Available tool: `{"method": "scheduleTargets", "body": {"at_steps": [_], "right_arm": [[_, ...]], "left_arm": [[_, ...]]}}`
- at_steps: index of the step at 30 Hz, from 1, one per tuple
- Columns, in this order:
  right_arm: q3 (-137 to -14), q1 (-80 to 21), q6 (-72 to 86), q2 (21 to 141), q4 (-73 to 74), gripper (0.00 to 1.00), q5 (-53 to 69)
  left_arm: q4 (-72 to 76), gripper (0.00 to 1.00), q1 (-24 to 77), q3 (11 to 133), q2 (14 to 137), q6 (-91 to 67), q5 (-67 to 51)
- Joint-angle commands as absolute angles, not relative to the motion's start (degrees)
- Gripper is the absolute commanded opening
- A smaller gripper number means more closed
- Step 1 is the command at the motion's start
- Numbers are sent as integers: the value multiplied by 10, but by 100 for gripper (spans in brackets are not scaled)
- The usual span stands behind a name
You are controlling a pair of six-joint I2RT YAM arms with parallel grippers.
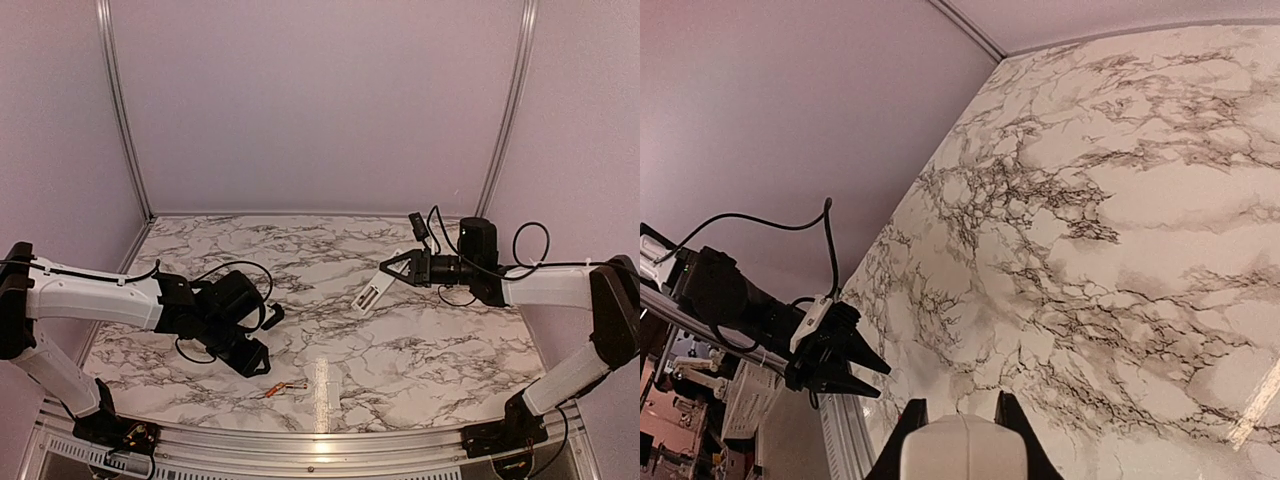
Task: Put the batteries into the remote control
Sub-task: Pick up the battery from the center of the board.
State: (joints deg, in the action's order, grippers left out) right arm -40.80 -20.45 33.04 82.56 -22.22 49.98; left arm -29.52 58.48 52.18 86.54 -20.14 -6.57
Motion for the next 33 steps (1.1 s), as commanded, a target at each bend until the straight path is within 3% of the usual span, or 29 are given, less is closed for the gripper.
{"method": "scheduleTargets", "body": {"at_steps": [1, 10, 25, 33], "right_arm": [[-406, -202, 327, 817, -225, 0, 512], [-401, -202, 327, 825, -228, 0, 512], [-406, -195, 303, 813, -186, 0, 502], [-392, -179, 303, 808, -191, 0, 509]], "left_arm": [[-311, 32, 596, 512, 876, -196, -72], [-322, 32, 621, 542, 890, -165, -48], [-360, 42, 685, 665, 1007, -29, 8], [-368, 41, 691, 698, 1047, -3, 22]]}}
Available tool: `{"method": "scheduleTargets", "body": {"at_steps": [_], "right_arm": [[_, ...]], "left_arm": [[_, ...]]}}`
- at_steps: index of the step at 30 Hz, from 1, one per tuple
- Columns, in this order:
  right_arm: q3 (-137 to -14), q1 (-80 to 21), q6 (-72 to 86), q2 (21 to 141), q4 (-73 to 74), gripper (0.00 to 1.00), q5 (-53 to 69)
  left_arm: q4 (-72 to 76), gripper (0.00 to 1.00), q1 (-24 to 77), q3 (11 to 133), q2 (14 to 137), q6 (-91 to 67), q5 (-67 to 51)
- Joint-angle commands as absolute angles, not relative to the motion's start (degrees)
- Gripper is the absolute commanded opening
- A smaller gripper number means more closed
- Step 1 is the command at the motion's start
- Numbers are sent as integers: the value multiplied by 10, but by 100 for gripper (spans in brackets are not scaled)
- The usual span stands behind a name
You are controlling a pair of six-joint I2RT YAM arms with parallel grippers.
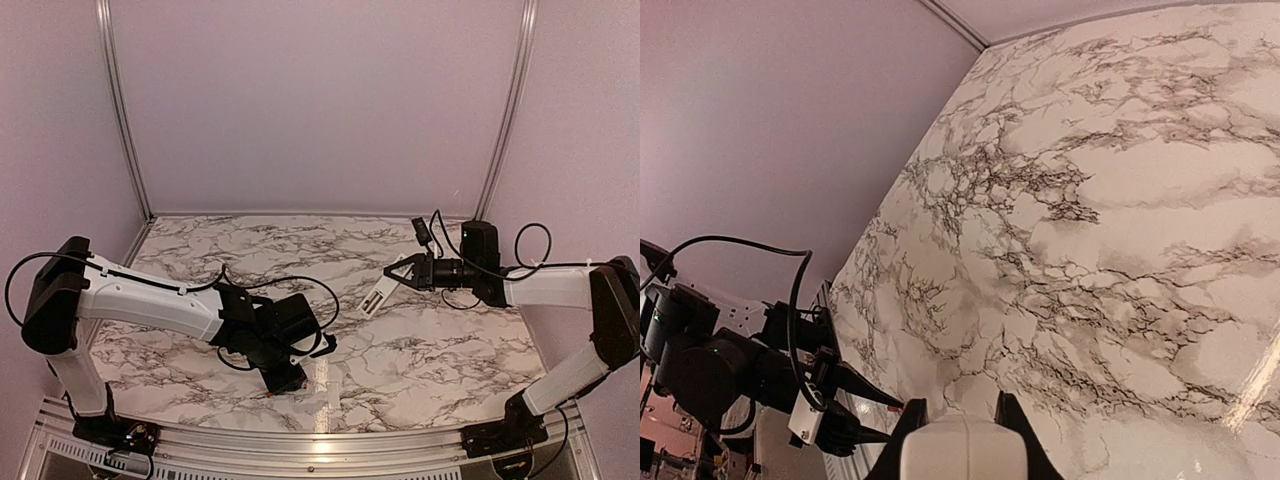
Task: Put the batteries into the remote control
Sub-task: Pick up the battery from the center of the board.
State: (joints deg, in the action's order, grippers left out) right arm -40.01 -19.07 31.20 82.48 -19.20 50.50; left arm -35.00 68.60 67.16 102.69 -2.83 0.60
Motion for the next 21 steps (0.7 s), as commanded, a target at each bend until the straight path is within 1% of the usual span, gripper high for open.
{"method": "scheduleTargets", "body": {"at_steps": [1, 4, 12, 15, 17, 21], "right_arm": [[-389, -177, 303, 808, -191, 0, 511], [-387, -171, 303, 807, -193, 0, 515], [-384, -167, 304, 807, -199, 0, 520], [-383, -167, 305, 809, -203, 0, 522], [-382, -167, 305, 809, -205, 0, 523], [-381, -167, 302, 810, -202, 0, 522]], "left_arm": [[-371, 40, 692, 703, 1053, 14, 24], [-377, 36, 694, 718, 1072, 26, 23], [-383, 33, 695, 729, 1095, 48, 28], [-386, 31, 696, 733, 1109, 51, 38], [-386, 24, 695, 736, 1117, 50, 48], [-380, 15, 695, 744, 1128, 50, 52]]}}
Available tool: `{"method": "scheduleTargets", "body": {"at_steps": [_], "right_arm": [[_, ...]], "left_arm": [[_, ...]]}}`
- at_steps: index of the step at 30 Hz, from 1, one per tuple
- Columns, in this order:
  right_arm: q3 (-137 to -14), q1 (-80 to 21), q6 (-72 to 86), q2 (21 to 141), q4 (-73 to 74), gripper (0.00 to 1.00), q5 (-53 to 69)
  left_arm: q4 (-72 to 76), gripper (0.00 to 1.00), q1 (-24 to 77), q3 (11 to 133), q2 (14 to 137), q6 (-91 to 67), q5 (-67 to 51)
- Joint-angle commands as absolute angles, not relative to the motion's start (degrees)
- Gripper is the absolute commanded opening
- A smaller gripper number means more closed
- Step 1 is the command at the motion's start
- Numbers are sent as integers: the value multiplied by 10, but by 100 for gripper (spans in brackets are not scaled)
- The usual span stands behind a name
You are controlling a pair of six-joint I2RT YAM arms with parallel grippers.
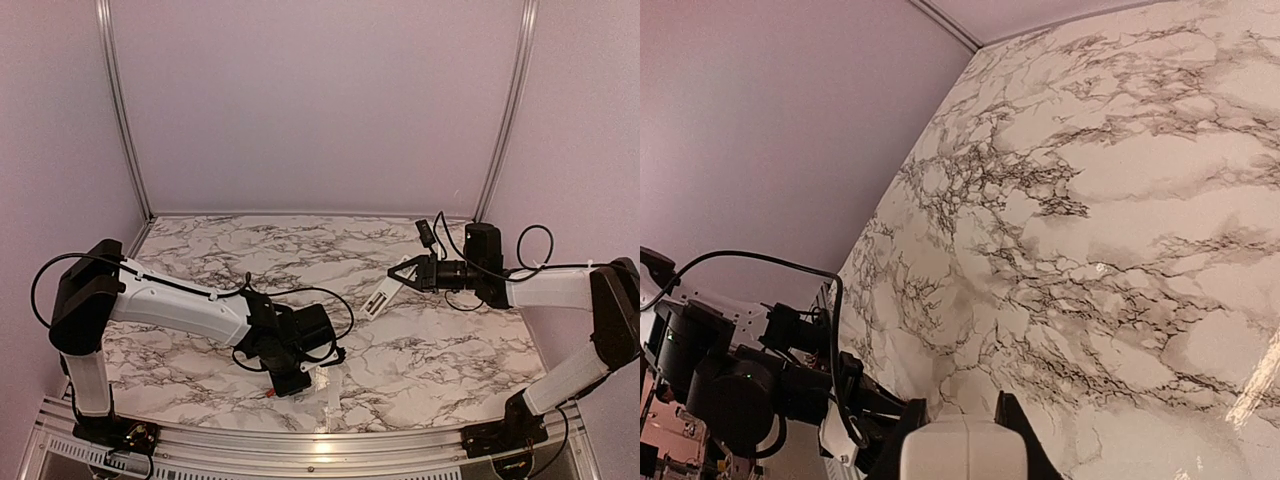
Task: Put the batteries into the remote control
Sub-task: Pick up the battery from the center of the board.
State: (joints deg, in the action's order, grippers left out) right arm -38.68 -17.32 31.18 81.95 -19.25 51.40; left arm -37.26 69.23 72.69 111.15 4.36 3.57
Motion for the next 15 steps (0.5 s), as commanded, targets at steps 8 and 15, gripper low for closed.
{"method": "scheduleTargets", "body": {"at_steps": [8, 15], "right_arm": [[-378, -160, 297, 812, -201, 0, 521], [-375, -160, 323, 819, -221, 0, 523]], "left_arm": [[-353, 1, 687, 780, 1153, 55, 56], [-281, 0, 642, 773, 1105, 14, 28]]}}
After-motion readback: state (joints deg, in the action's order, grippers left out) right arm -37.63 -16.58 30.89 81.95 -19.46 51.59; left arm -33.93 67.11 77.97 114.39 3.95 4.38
